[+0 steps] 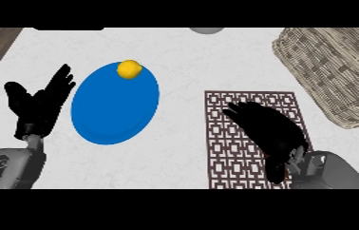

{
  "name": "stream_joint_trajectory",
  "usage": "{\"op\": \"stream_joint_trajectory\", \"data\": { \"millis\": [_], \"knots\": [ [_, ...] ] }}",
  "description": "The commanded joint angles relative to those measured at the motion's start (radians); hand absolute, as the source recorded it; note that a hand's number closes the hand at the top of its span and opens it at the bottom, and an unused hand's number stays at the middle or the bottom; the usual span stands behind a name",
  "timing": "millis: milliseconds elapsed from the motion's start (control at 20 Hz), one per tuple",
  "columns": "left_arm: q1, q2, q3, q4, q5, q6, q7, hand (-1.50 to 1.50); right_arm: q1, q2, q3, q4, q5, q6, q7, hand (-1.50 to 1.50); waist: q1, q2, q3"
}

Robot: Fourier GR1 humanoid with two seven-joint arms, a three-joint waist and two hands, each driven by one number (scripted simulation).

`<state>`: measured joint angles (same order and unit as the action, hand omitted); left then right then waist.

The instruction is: Pick the sweet potato from the placemat and place it in the basket

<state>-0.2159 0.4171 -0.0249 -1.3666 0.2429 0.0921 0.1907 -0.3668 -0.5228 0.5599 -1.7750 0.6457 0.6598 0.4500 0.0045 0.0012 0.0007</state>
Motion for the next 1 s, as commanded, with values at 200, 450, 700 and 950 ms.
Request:
{"op": "stream_joint_trajectory", "data": {
  "millis": [200, 450, 700, 950],
  "knots": [
    [0.085, -0.018, 0.041, -0.031, -0.016, -0.059, -0.033, 0.00, 0.061, -0.050, -0.061, 0.025, 0.097, 0.054, -0.109, -1.50, -0.002, -0.002, -0.001],
    [0.059, -0.036, 0.060, -0.057, -0.057, -0.054, 0.016, 0.00, 0.046, -0.015, -0.116, 0.078, 0.154, 0.067, -0.210, -1.50, -0.002, -0.002, -0.001],
    [-0.032, -0.058, 0.080, -0.007, -0.078, -0.049, 0.041, 0.00, 0.091, 0.030, -0.120, 0.094, 0.173, 0.064, -0.265, -1.50, -0.005, -0.001, -0.001],
    [0.072, -0.098, 0.075, -0.125, -0.081, -0.046, 0.076, 0.00, 0.103, 0.021, -0.173, 0.039, 0.169, 0.148, -0.305, -1.50, 0.000, -0.002, -0.001]
  ]
}}
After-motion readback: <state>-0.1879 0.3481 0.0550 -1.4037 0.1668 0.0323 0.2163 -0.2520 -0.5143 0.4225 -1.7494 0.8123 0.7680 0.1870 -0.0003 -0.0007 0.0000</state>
